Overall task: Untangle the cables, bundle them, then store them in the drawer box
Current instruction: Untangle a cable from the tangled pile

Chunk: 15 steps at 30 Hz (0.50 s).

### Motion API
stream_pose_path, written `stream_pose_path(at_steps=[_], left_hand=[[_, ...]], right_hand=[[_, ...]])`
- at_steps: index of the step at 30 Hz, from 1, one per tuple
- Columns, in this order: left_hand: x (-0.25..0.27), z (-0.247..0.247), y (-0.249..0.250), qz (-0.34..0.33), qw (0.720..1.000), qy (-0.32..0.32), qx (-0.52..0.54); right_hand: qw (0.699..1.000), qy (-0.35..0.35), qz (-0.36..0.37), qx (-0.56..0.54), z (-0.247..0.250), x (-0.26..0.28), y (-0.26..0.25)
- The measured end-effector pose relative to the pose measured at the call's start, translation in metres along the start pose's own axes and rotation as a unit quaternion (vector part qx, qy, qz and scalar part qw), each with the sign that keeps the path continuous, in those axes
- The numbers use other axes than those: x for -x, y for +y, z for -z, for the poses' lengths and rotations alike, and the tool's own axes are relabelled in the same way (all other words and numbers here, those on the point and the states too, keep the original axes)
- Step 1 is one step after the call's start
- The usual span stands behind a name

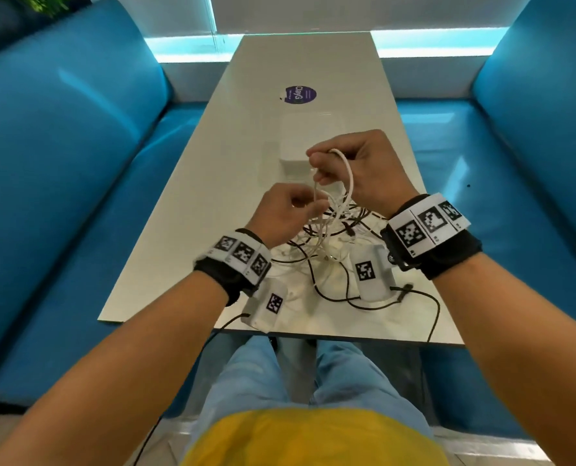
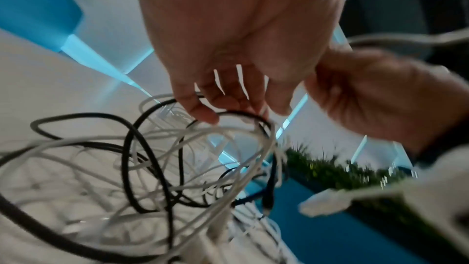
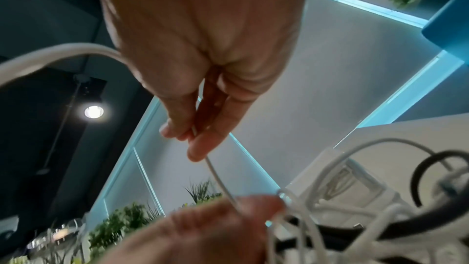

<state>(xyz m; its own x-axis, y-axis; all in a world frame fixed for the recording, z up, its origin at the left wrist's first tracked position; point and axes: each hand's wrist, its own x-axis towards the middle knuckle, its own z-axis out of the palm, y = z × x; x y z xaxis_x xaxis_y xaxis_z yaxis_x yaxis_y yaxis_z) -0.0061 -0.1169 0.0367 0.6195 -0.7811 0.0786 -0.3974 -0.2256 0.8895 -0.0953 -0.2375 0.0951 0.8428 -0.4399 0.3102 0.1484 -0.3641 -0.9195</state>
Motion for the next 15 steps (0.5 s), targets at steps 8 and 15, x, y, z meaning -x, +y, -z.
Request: stream_pose_path(at_steps=[8,15], left_hand=[[-0.001,-0.006,-0.007,-0.006,0.998,0.013,-0.062],[0.002,0.000,-0.019,0.007,0.999,0.045,0.005]], right_hand=[[0.993,0.050,0.049,-0.092,0.000,0.005,-0.001],[0.957,-0.108,-0.092,0.251,0.007,-0.003,0.028]])
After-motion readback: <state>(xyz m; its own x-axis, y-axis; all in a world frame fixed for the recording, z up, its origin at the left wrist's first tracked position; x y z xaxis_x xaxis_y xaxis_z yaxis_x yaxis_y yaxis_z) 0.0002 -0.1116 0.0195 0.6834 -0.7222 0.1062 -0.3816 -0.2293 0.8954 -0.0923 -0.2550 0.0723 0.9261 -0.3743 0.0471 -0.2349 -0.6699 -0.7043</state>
